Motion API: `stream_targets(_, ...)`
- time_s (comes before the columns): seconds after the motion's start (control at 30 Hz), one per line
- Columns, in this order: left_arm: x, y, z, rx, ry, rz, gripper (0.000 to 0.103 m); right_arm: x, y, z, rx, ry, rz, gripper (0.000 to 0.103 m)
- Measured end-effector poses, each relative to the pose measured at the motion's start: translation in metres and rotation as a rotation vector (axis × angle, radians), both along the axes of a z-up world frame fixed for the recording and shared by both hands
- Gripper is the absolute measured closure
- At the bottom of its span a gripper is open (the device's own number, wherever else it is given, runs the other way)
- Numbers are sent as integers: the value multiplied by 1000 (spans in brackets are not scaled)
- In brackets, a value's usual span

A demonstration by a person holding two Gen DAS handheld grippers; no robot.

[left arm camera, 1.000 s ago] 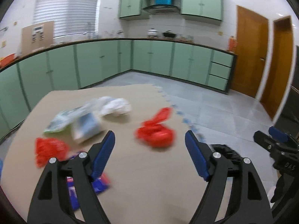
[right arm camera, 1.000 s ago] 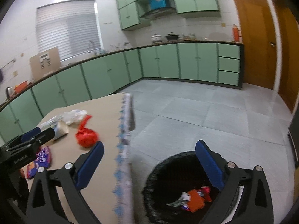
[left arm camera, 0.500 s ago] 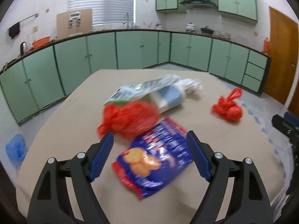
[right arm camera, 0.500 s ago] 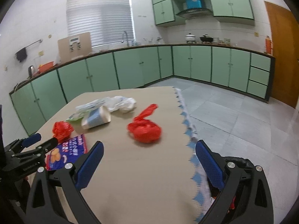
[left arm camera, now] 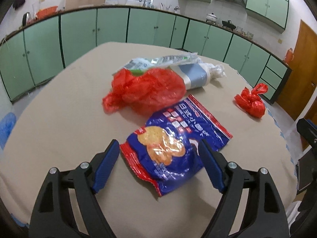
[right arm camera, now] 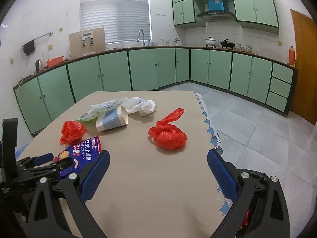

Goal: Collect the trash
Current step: 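Move both open grippers back to the table, then grasp the blue cracker bag with the left gripper while the right gripper grasps the red plastic bag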

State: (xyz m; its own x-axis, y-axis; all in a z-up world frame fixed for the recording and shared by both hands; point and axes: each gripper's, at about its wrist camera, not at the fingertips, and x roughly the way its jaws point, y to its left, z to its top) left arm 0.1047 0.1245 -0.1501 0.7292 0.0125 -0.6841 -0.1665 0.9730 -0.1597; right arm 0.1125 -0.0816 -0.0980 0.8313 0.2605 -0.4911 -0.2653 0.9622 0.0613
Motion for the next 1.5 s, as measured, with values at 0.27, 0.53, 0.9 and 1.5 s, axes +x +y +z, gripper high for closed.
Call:
stream_targets(0.27, 3, -6, -3, -11, 7, -4, 90, 0, 4, 0, -17, -3, 6, 7)
stream_targets(0.53, 0, -12, 11, -24, -51, -30, 103, 1, 4, -1, -25, 1, 6, 7)
stream_targets(0.9, 12, -44, 15, -21, -35, -137, 79, 4, -14, -2, -20, 4, -35, 7)
stream_targets(1.5, 37, -121, -4, 75, 9, -248, 45, 6, -55, -7, 16, 17, -118, 7)
